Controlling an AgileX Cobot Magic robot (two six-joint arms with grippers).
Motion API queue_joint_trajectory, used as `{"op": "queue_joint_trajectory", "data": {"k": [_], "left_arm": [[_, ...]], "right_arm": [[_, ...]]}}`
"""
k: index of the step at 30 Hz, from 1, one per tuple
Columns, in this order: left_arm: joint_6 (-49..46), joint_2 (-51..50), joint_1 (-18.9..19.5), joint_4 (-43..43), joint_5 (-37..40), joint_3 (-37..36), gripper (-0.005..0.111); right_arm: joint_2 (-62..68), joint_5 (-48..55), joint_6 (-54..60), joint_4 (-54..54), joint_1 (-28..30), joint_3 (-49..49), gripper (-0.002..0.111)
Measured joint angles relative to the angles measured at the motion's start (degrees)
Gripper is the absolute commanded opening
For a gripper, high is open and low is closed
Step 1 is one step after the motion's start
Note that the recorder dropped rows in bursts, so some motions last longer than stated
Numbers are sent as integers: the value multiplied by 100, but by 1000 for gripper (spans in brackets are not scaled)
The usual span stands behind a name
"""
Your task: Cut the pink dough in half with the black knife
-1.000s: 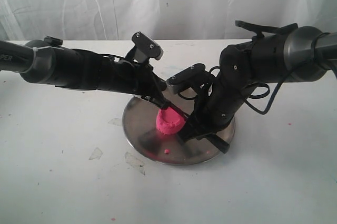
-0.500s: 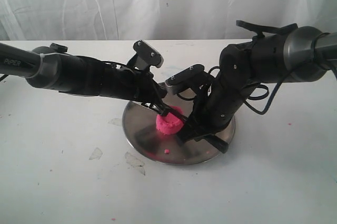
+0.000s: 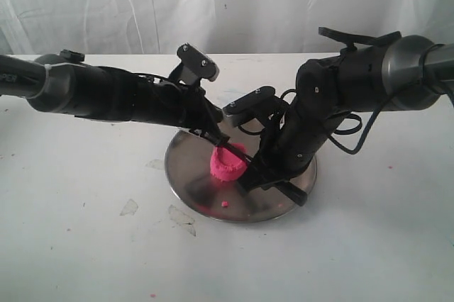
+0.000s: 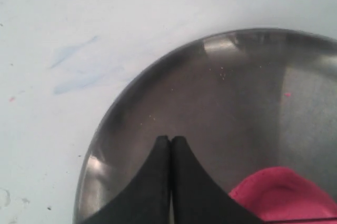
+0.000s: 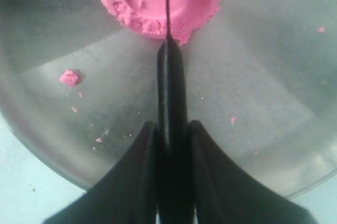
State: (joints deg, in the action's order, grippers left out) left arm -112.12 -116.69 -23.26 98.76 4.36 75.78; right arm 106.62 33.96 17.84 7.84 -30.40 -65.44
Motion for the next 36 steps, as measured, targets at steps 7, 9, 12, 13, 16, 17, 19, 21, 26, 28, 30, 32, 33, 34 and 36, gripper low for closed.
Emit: {"op": "queue_joint_trajectory", "data": {"k": [7, 9, 12, 13, 16, 17, 19, 21, 26, 28, 30, 32, 33, 34, 36], "left_arm": [[0, 159, 0, 0, 104, -42, 0], [0, 159, 0, 0, 130, -93, 0], [0, 159, 0, 0, 130, -155, 0], [0, 159, 0, 0, 130, -155, 0], [0, 159, 0, 0, 154, -155, 0], [0, 148, 0, 0, 166, -155, 0], [0, 123, 0, 0, 178, -155, 0], [0, 54, 0, 0, 183, -155, 0], [0, -170, 0, 0, 207, -155, 0], [0, -180, 0, 0, 207, -155, 0], [0, -193, 0, 0, 207, -155, 0], [0, -193, 0, 0, 215, -155, 0], [0, -193, 0, 0, 215, -155, 0], [0, -193, 0, 0, 215, -155, 0], [0, -206, 0, 0, 215, -155, 0]], "right_arm": [[0, 0, 11, 0, 0, 0, 0], [0, 0, 11, 0, 0, 0, 0], [0, 0, 11, 0, 0, 0, 0], [0, 0, 11, 0, 0, 0, 0], [0, 0, 11, 0, 0, 0, 0], [0, 0, 11, 0, 0, 0, 0], [0, 0, 11, 0, 0, 0, 0], [0, 0, 11, 0, 0, 0, 0], [0, 0, 22, 0, 0, 0, 0], [0, 0, 22, 0, 0, 0, 0], [0, 0, 22, 0, 0, 0, 0], [0, 11, 22, 0, 0, 0, 0], [0, 23, 22, 0, 0, 0, 0], [0, 73, 22, 0, 0, 0, 0], [0, 113, 22, 0, 0, 0, 0]]}}
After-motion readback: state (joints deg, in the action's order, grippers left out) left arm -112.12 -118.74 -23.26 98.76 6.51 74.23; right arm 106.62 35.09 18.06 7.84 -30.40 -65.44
